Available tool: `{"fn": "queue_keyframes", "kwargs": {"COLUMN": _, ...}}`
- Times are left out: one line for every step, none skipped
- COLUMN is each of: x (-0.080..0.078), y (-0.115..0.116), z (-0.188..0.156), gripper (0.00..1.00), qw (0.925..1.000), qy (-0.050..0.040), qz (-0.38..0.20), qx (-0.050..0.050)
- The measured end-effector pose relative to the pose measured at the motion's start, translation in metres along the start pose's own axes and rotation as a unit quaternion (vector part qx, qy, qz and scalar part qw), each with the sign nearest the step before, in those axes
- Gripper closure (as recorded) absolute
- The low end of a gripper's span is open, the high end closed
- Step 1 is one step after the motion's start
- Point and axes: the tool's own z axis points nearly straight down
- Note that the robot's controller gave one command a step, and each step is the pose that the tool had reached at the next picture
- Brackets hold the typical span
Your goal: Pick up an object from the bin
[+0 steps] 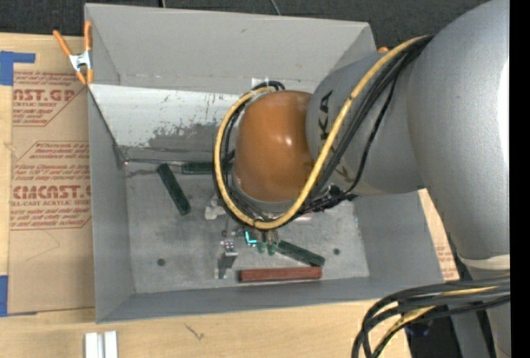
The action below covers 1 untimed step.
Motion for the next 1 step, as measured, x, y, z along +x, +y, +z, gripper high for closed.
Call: {"fn": "queue_keyframes", "kwargs": {"x": -0.0021, "y": -0.0005, "z": -0.0033, "gripper": 0.00, "qw": 1.0000, "qy": -0.0035, "qz": 0.001, "qx": -0.001}}
